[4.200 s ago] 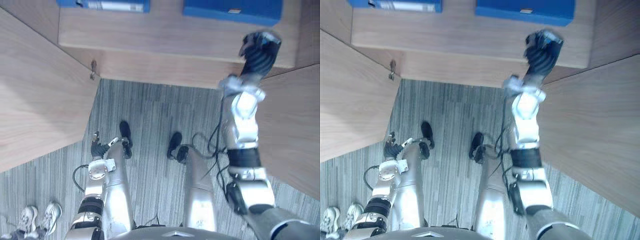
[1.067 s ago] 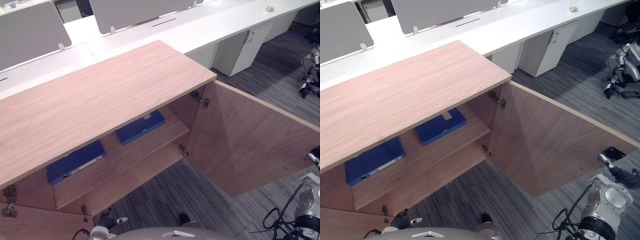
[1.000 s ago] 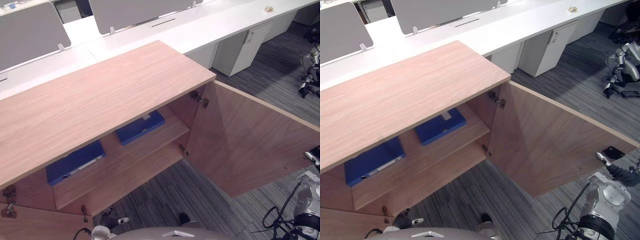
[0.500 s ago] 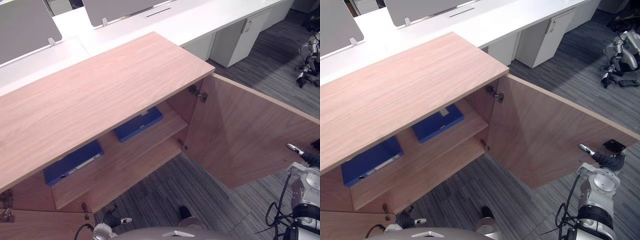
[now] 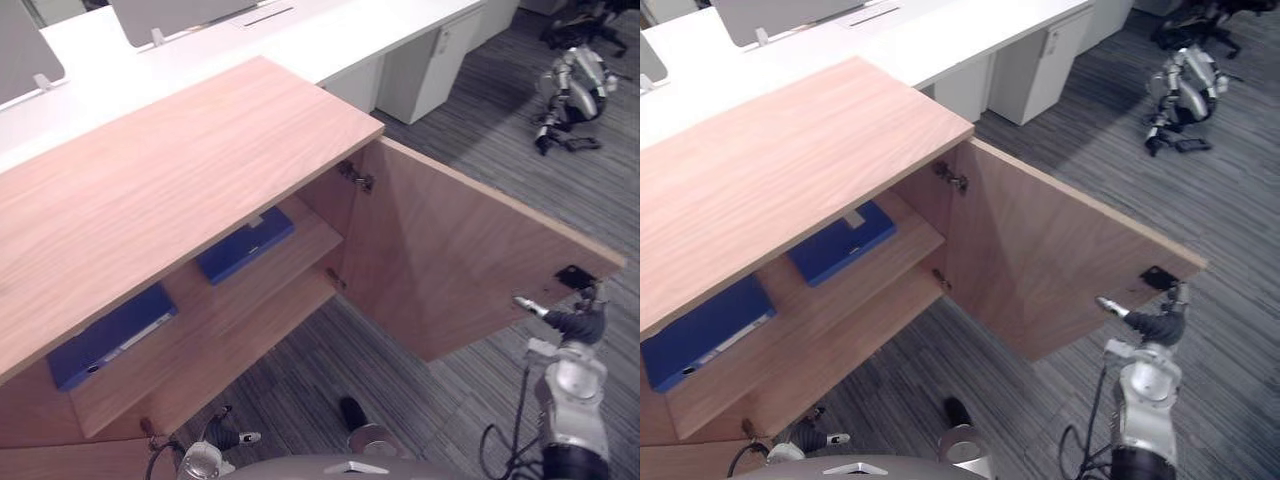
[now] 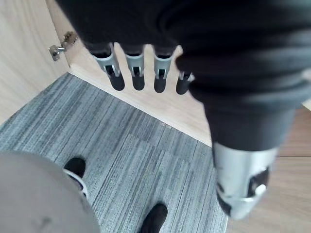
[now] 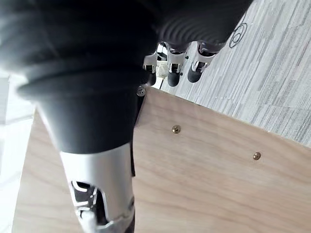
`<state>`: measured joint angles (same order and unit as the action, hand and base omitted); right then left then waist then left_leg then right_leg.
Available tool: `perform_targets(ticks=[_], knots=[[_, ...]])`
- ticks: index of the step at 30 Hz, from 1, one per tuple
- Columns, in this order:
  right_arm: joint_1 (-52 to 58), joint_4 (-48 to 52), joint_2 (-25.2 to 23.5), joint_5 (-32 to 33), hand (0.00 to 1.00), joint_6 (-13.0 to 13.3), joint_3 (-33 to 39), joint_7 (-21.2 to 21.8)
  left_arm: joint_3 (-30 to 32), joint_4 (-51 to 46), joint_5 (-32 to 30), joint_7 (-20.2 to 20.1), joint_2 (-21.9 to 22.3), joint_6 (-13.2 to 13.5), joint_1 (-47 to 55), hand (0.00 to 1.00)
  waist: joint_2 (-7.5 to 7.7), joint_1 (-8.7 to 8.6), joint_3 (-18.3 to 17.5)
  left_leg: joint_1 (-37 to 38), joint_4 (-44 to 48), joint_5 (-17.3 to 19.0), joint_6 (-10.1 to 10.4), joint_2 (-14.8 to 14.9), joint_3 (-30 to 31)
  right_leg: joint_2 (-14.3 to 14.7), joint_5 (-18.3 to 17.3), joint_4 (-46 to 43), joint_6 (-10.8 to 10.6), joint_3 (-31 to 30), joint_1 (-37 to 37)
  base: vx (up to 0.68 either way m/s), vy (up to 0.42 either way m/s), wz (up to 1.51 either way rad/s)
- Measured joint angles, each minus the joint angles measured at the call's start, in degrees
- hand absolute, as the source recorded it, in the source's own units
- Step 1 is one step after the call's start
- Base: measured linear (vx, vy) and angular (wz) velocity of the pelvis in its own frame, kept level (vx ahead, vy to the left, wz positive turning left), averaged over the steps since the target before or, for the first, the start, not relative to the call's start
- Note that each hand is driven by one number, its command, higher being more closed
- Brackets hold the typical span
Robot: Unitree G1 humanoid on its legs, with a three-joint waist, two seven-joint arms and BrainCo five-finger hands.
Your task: Walk over to the cabinet, pick up the folder, carry it to the office cabinet, place the folder inside the office cabinet, then close the office cabinet door
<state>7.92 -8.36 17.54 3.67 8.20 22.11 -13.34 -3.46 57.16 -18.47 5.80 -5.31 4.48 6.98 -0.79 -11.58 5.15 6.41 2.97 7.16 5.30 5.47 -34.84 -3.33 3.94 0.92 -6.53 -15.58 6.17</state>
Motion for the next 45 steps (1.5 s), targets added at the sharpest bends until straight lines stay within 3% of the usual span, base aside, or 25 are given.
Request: perform_targets(ticks=[6,10,13,16,19,22,25,28,36,39,45], knots=[[11.3,12.3,-6.2,-8.6,0.0,0.0,-10.2,0.3,-0.1,1.2,-1.9,0.1,-0.4,-0.8,-1.1,0.0,2.51,-0.94,0.4,0.9,2.4,1.0,0.5,1.2,-2.7,1.2,1.4,0.5,0.4,-2.8,0.0,-0.09,-0.078,-0.31],[15.8,16.5,-6.0,-12.7,0.0,0.0,-15.6,0.8,-0.2,2.6,-2.1,0.3,-0.5,-1.0,-2.0,0.0,3.19,-0.84,0.3,1.3,3.5,1.6,0.6,1.7,-3.8,1.6,2.0,0.4,0.9,-3.5,0.0,-0.1,-0.078,-0.23],[17.9,19.1,-2.6,-16.9,0.0,0.0,-20.1,1.7,-0.8,3.3,-3.3,0.3,-0.5,-1.0,-2.7,0.0,3.56,-0.56,0.4,1.6,4.7,2.5,0.8,1.9,-4.3,1.8,2.1,0.2,1.4,-4.1,0.0,-0.1,-0.058,-0.21],[18.0,22.3,6.0,-20.7,0.0,0.1,-25.5,4.3,-1.3,4.8,-4.3,0.4,-0.4,-1.3,-4.2,0.0,3.89,0.84,0.3,1.6,5.0,3.0,0.5,2.0,-3.2,1.6,2.1,-0.5,1.4,-3.8,-0.2,-0.08,-0.048,0.01],[16.6,24.7,10.3,-23.8,0.0,2.1,-32.5,6.8,-1.4,4.8,-4.4,1.1,-0.7,-1.6,-4.4,0.0,4.97,2.09,-0.9,0.6,5.1,2.5,0.4,1.8,0.2,0.9,1.6,-1.0,1.9,-1.3,-0.5,-0.05,-0.031,0.37],[12.8,24.7,10.6,-24.3,0.0,2.9,-38.6,8.3,-2.6,4.8,-4.4,1.5,-1.9,-2.0,-4.9,0.0,7.17,3.52,-2.1,-0.3,4.8,1.5,0.2,1.7,4.0,0.3,1.0,-1.4,2.4,2.2,-1.4,-0.04,-0.011,0.62],[7.7,24.7,10.6,-24.3,0.0,4.4,-43.7,9.2,-3.4,4.8,-4.3,1.7,-2.0,-2.2,-5.4,0.0,8.14,5.29,-2.7,-0.7,3.7,0.3,-0.3,0.9,7.1,-0.7,0.4,-1.4,3.0,5.4,-2.3,-0.03,0.02,0.53],[4.3,24.0,9.7,-24.2,0.0,4.6,-46.9,9.4,-3.4,4.8,-4.1,2.3,-2.1,-2.2,-5.6,0.0,8.33,6.38,-3.0,-1.3,2.6,-0.9,-1.2,0.0,10.0,-1.5,0.0,-1.4,3.3,8.5,-3.1,0.0,0.018,0.62],[-5.5,8.5,5.1,-23.1,0.0,3.6,-49.0,9.4,-0.9,4.8,-0.5,3.0,-2.5,-2.2,-5.6,0.0,8.53,9.68,-3.4,-1.2,-6.8,-7.1,-2.2,-2.8,17.5,-3.6,-1.5,-1.3,2.9,16.1,-4.0,0.01,0.019,0.49],[-7.7,4.2,3.3,-23.1,0.0,2.5,-48.5,9.0,0.9,4.5,1.0,3.7,-2.4,-2.2,-5.6,0.0,7.46,11.06,-3.0,-1.7,-7.5,-7.9,-2.3,-2.9,19.3,-3.8,-1.4,-1.4,2.3,17.9,-4.3,0.02,-0.004,0.37],[-10.5,-3.0,1.0,-23.2,0.0,1.1,-47.5,9.0,2.3,4.3,2.0,3.9,-2.1,-2.2,-5.4,0.0,5.58,11.23,-2.7,-2.7,-7.9,-8.6,-2.4,-3.1,21.8,-4.1,-2.1,-1.8,1.2,19.7,-4.4,-0.02,-0.012,0.21]])
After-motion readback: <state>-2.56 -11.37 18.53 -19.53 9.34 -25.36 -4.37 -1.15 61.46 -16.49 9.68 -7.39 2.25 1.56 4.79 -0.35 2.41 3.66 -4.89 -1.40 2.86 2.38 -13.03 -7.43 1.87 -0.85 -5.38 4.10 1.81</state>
